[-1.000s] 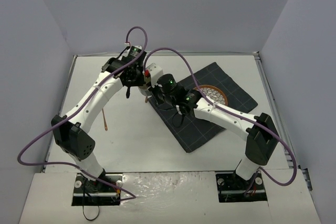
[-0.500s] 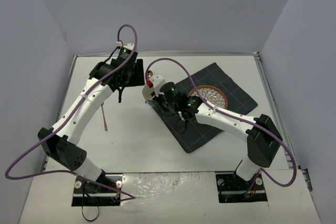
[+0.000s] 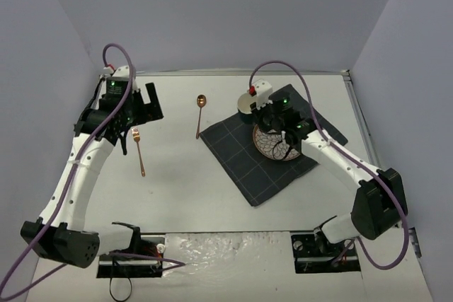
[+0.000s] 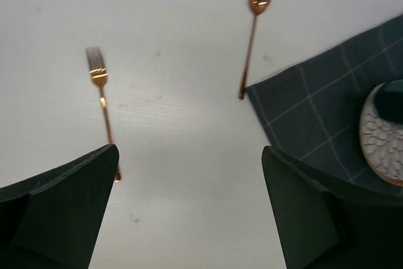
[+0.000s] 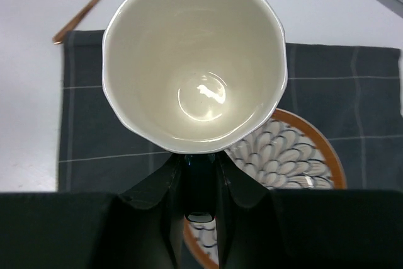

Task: Set the dinner table for one person

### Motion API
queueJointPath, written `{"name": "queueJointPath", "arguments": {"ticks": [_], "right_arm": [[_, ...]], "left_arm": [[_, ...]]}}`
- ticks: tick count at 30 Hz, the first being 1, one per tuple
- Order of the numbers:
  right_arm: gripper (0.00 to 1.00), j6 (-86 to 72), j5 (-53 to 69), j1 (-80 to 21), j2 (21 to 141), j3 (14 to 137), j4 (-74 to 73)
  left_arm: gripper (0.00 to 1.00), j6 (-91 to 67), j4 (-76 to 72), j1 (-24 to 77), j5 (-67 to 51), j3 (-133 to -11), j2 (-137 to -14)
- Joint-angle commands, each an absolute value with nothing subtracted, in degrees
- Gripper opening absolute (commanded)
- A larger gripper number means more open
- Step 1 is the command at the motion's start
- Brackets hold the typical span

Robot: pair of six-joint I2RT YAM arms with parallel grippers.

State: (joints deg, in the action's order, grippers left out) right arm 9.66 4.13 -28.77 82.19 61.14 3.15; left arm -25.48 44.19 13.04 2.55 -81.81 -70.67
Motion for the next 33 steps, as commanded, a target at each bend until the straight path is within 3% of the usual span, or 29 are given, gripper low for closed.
{"name": "queueJointPath", "arguments": {"ticks": [1, 7, 12, 21, 33], "right_arm": [[0.0, 15.4, 12.3, -16.3, 80.7, 65.2, 12.5], [0.0, 20.2, 24.0, -2.7, 89.2, 71.5, 12.5], [0.0, 25.3, 29.0, 2.7, 96.9, 78.8, 12.3], [0.0, 29.5, 35.6, 5.0, 110.6, 90.5, 12.3], [0.0, 33.9, 35.9, 5.0, 117.1, 95.6, 12.1]], "left_arm": [[0.97, -18.4, 37.4, 9.7, -2.7, -75.3, -65.8], [0.97, -17.1, 28.1, 8.4, -6.5, -65.4, -62.6], [0.97, -15.4, 26.6, 7.9, -6.0, -62.9, -62.9], [0.97, -11.9, 25.3, 7.5, -1.9, -59.2, -61.4], [0.97, -11.1, 26.4, 7.5, 1.4, -59.3, -63.2]]}}
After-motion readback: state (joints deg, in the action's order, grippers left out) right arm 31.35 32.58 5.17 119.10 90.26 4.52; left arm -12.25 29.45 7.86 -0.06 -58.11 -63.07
